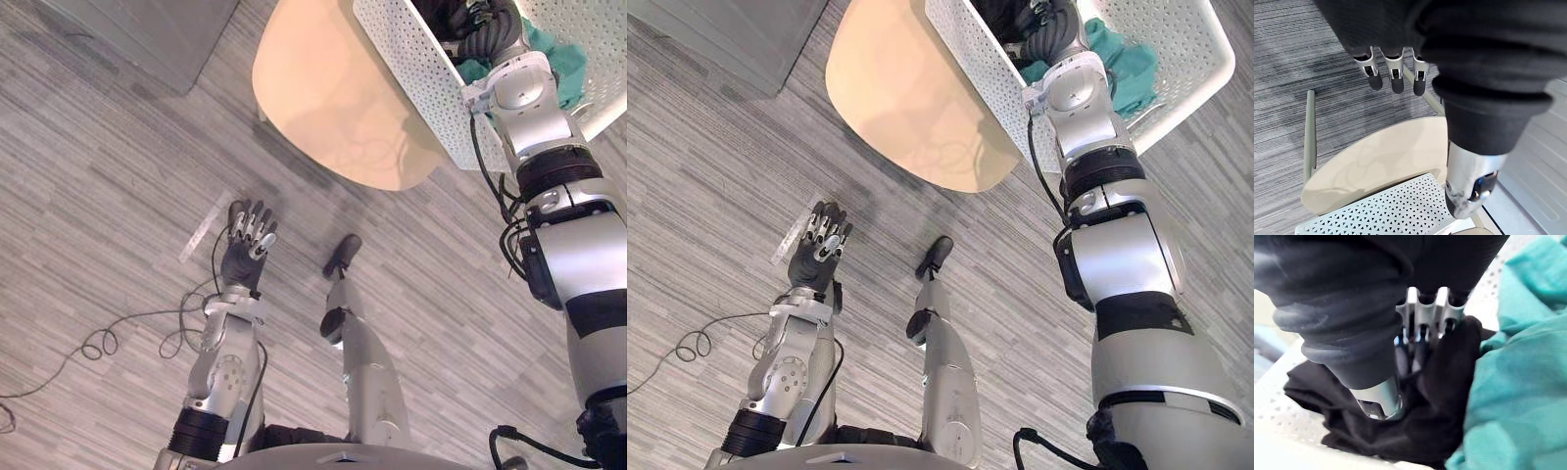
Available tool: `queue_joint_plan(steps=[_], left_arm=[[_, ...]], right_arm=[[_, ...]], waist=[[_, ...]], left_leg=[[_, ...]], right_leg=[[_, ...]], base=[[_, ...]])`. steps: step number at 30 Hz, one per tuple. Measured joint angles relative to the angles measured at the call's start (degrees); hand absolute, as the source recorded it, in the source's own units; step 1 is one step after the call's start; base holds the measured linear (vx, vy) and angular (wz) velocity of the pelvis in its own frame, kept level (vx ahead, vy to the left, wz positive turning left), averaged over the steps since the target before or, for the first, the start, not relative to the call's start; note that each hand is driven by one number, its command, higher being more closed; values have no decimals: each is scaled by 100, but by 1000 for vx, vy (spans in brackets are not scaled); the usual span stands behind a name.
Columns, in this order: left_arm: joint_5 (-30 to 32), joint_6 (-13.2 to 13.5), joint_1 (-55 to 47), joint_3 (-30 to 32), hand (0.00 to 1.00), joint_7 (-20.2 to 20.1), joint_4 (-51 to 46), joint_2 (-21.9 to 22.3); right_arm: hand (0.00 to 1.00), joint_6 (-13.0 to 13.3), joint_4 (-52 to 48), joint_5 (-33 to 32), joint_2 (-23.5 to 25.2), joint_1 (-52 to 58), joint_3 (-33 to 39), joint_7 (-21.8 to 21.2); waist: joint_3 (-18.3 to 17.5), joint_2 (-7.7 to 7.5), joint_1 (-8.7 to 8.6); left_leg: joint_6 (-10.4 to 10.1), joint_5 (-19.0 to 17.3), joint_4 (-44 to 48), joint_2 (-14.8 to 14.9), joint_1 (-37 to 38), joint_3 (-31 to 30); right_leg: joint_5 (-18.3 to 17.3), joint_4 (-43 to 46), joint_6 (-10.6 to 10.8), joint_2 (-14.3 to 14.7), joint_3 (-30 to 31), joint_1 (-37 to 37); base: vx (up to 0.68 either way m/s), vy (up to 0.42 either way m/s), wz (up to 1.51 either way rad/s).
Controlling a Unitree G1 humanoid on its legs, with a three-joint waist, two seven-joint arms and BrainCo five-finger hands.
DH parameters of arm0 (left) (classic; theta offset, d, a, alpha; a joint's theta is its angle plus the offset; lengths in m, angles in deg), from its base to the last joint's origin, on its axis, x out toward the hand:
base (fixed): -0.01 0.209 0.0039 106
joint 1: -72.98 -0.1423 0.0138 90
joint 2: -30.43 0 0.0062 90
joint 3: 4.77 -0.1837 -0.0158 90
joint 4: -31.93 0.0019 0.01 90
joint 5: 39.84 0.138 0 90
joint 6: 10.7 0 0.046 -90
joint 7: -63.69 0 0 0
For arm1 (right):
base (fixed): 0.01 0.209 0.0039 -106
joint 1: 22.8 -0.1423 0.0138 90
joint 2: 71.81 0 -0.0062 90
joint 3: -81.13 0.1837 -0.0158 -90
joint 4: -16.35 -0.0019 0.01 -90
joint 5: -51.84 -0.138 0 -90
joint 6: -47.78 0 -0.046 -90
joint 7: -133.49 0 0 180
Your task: Pick up the laundry basket with both hands and put the clothes into the washing machine.
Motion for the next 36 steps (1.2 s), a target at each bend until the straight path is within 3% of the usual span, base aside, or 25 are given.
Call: queue_joint_plan(steps=[4, 9, 15, 30, 31, 36], left_arm=[[-1, 14, -34, 11, 0, -55, 25, -57], [-106, 165, -33, 18, 0, -165, 103, -258], [-122, 206, -24, 49, 0, -220, 404, -295], [-121, 212, 19, 68, 0, -207, 571, -348], [-121, 212, 19, 62, 0, -207, 571, -353], [-138, 214, 19, -2, 0, -208, 580, -559]], right_arm=[[100, 84, -824, -790, 21, 613, 58, -91], [100, 454, -1493, -1990, 264, 1194, 68, -564], [100, 679, -1893, -2667, 497, 1406, 357, -699], [100, 816, -2272, -2768, 701, 1368, 1133, -187], [0, 818, -2272, -2768, 701, 1365, 1187, -184], [0, 836, -2177, -2583, 685, 1076, 1258, 24]], waist=[[0, 0, 78], [0, 0, 137], [-2, -1, 216], [-3, -4, 149], [-3, -4, 143], [-4, -5, 85]], left_leg=[[-2, 73, -73, -3, 29, -93], [3, 77, -84, -8, 162, -189], [34, 52, -67, -9, 305, -199], [16, 78, 15, -1, 506, -65], [19, 74, 15, -1, 533, -63], [42, 43, 12, 1, 601, 39]], right_leg=[[60, -42, -79, 30, -78, 89], [40, -44, -108, 59, -134, 269], [0, -45, -195, 62, -108, 420], [86, -44, -260, 75, 45, 546], [86, -45, -259, 74, 51, 567], [63, -46, -212, 58, 174, 556]], base=[[42, 43, 10], [43, 73, 10], [0, 72, 3], [-10, 38, -4], [0, 65, -2], [-20, 55, -9]])
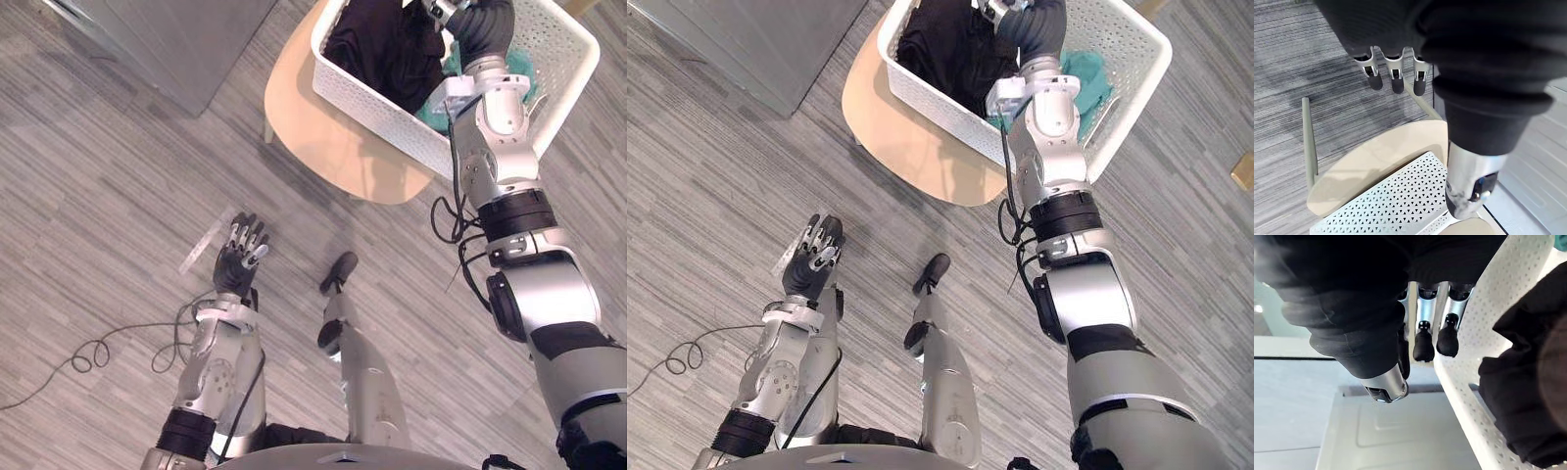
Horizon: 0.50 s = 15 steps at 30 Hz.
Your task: Pick up the laundry basket with both hands and put the clothes into the washing machine.
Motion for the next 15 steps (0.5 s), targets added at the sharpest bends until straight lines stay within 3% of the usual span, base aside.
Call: queue_joint_plan(steps=[4, 10, 13, 15], left_arm=[[-85, 2, 1, -27, 0, 1, 0, -136], [-83, 1, 13, -275, 0, 79, 36, -221], [-82, 2, 25, -275, 0, 102, 32, -220], [-81, 1, 53, -278, 0, 117, 22, -211]], right_arm=[[0, -100, 760, 419, -55, -510, -380, -9], [0, -503, 1908, 1255, -97, -1096, -1077, -15], [0, -604, 2343, 1795, -113, -1373, -1343, -1], [0, -772, 2701, 2497, -168, -1643, -1538, 27]], waist=[[0, -1, -3], [-10, -18, 54], [-11, -19, 41], [-9, -23, 58]], left_leg=[[-32, 35, -57, -2, -40, 39], [-36, 85, -105, -7, -194, -30], [-32, 96, -126, -8, -286, -125], [-49, 217, -332, -15, -344, -150]], right_leg=[[32, -1, 47, -14, 17, -95], [73, -2, 57, 5, -38, -199], [59, -3, 75, 17, -132, -243], [28, -4, 116, 18, -174, -362]], base=[[-9, 39, -6], [29, 52, 6], [38, 69, 9], [37, 64, 8]])
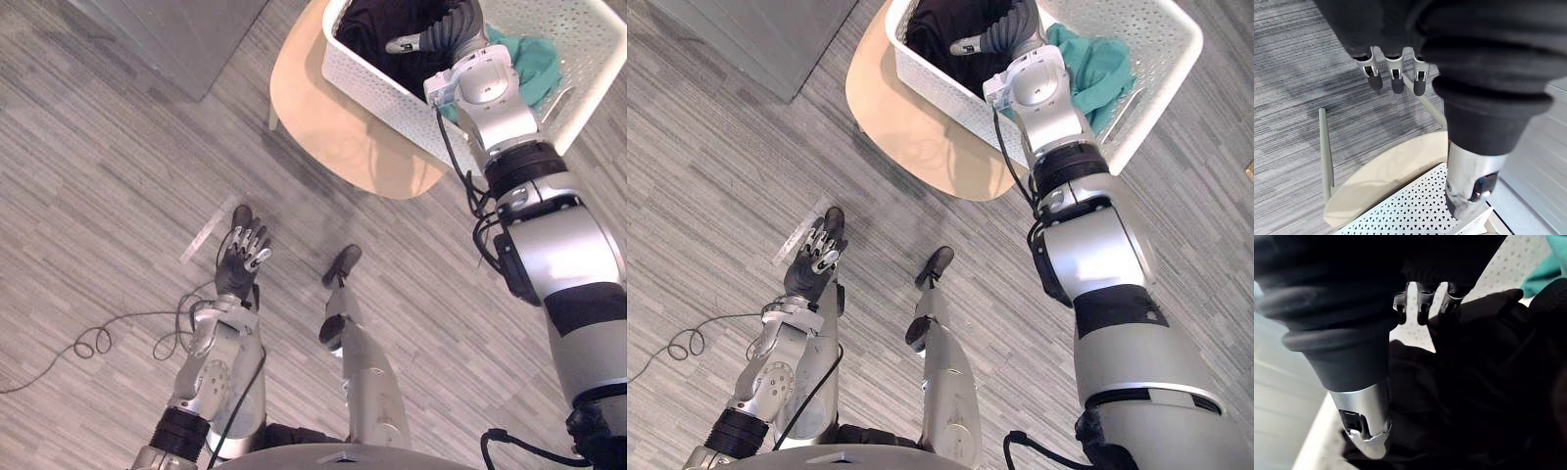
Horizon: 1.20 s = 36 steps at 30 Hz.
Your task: Pick up the laundry basket with both hands and put the clothes into the washing machine.
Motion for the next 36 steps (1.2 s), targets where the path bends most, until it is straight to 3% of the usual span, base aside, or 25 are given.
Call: queue_joint_plan(steps=[3, 6, 14, 15, 25, 36], left_arm=[[1, -1, 0, 5, 0, 50, -102, 21], [0, -3, -1, 9, 0, 75, -176, 102], [-4, -5, -1, 23, 0, 74, -559, 327], [-4, -5, -1, 17, 0, 74, -585, 339], [-17, -3, -7, 52, 0, 70, -947, 574], [-128, 5, 2, 98, 0, 156, -986, 796]], right_arm=[[0, -168, 188, 810, -57, -99, -119, 2], [0, -257, 258, 1152, -96, -114, -200, 3], [0, -347, 413, 1143, -27, -62, -369, -45], [100, -356, 412, 1127, -24, -67, -435, -49], [100, -324, 372, 492, -58, -60, -433, -8], [100, -115, -178, -1333, 48, 632, 920, 263]], waist=[[17, -35, -6], [16, -43, -6], [18, -75, -10], [17, -75, -3], [-4, -108, -22], [-5, -105, -12]], left_leg=[[-3, 129, -218, 0, -46, -64], [-2, 156, -281, 4, -63, -109], [-1, 155, -283, 13, -261, -136], [-1, 156, -282, 13, -298, -136], [0, 160, -307, 13, -427, -201], [44, 99, -76, 28, -315, -183]], right_leg=[[2, -1, -3, 5, -86, -90], [-2, -1, 3, 8, -126, -99], [-25, -1, 33, 4, -147, -277], [-25, -1, 33, 2, -149, -312], [-49, -1, 57, 0, -232, -403], [-26, 0, 27, 6, -173, -218]], base=[[33, 85, 9], [30, 88, 8], [11, 90, -1], [-4, 77, -1], [-14, 72, 2], [-35, 58, 0]])
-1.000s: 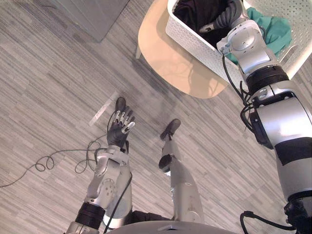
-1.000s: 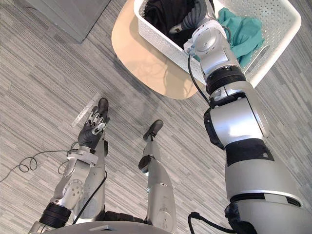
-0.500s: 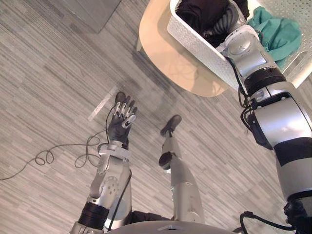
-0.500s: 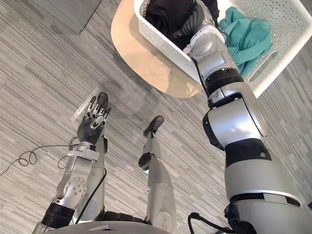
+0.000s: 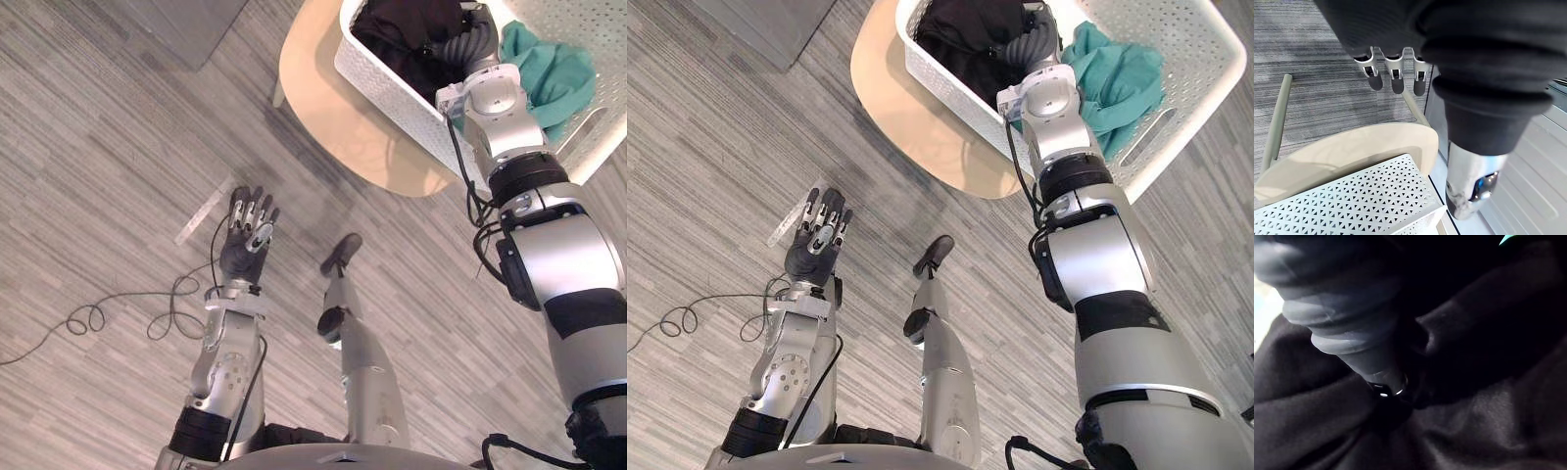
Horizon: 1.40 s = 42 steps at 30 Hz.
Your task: Pick up the laundry basket with both hands and put the clothes into the washing machine.
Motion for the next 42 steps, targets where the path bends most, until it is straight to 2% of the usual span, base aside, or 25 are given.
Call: queue_joint_plan(steps=[4, 8, 11, 15, 26, 28, 31, 37, 42], left_arm=[[-109, 15, 65, 25, 0, 71, 59, -51], [-113, 41, 214, 26, 0, 134, 229, -169], [-112, 106, 241, 32, 0, 231, 228, -338], [-110, 145, 282, 104, 0, 305, 225, -402], [-97, 175, 310, 179, 0, 444, 217, -664], [-85, 181, 358, 180, 0, 462, 200, -729], [337, 209, 501, 183, 0, 582, 13, -874], [584, 225, 549, 220, 0, 594, -572, -932], [1012, 224, 561, 381, 0, 660, -730, -976]], right_arm=[[100, 71, -138, -566, 64, 81, 590, 214], [100, 308, -154, -1394, 125, 89, 1218, 387], [100, 418, -243, -1766, 126, 89, 1443, 483], [100, 572, -420, -2239, 127, 92, 1507, 561], [100, 1004, -1374, -2996, 158, 102, 1681, 594], [100, 1032, -1802, -3044, 159, 159, 1678, 597], [100, 1240, -2592, -3039, 318, 317, 1679, 592], [100, 1263, -3961, -3023, 612, 1315, 1677, 559], [100, 1253, -5336, -2977, 657, 2188, 1685, 212]], waist=[[0, 1, 13], [-2, 4, 41], [-2, 4, 31], [-2, 4, 24], [-2, 5, -31], [-2, 5, -34], [-2, 4, -155], [-1, 6, -283], [-71, 7, -446]], left_leg=[[-1, -31, 35, -12, 132, 35], [-1, -29, 19, -29, 282, 33], [3, -25, 10, -55, 316, 29], [17, -14, -49, -96, 497, 45], [19, -14, -106, -115, 745, 117], [20, -14, -122, -115, 800, 178], [24, -6, -164, -121, 860, 214], [-5, 52, -506, -219, 1560, 329], [28, 64, -807, -326, 2277, 439]], right_leg=[[4, 0, -8, -6, 40, 124], [-18, 0, -27, -10, 41, 265], [10, 0, -62, -8, 38, 300], [8, 0, -62, -36, 42, 455], [5, 1, -70, -60, 120, 628], [6, 1, -73, -68, 171, 641], [20, 1, -90, -81, 192, 660], [-90, 25, -128, -197, 188, 1158], [-330, 253, -22, -347, 182, 1627]], base=[[-47, 70, -2], [-40, 81, 4], [-24, 71, 4], [-11, 87, 5], [-19, 70, -1], [-15, 61, -8], [-15, 83, -3], [15, 78, 4], [56, 69, 8]])
